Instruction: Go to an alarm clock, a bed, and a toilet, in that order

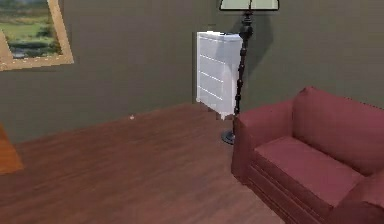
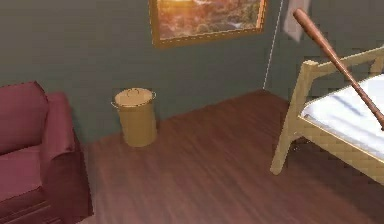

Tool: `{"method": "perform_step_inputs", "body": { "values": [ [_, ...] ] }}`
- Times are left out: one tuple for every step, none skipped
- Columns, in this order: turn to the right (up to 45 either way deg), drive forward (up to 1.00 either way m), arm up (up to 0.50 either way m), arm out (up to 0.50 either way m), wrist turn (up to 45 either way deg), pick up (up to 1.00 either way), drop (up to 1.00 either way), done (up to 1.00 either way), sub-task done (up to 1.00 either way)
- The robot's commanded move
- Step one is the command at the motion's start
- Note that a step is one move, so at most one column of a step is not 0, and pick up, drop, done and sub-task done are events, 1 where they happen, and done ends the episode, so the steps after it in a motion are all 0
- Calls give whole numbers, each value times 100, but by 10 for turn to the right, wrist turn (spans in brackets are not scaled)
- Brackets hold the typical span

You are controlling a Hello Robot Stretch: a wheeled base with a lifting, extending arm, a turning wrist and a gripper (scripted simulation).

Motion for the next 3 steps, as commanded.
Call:
{"method": "perform_step_inputs", "body": {
  "values": [
    [0,15,0,0,0,0,0,0,0],
    [-450,0,0,0,0,0,0,0,0],
    [-120,0,0,0,0,0,0,0,0]
  ]
}}
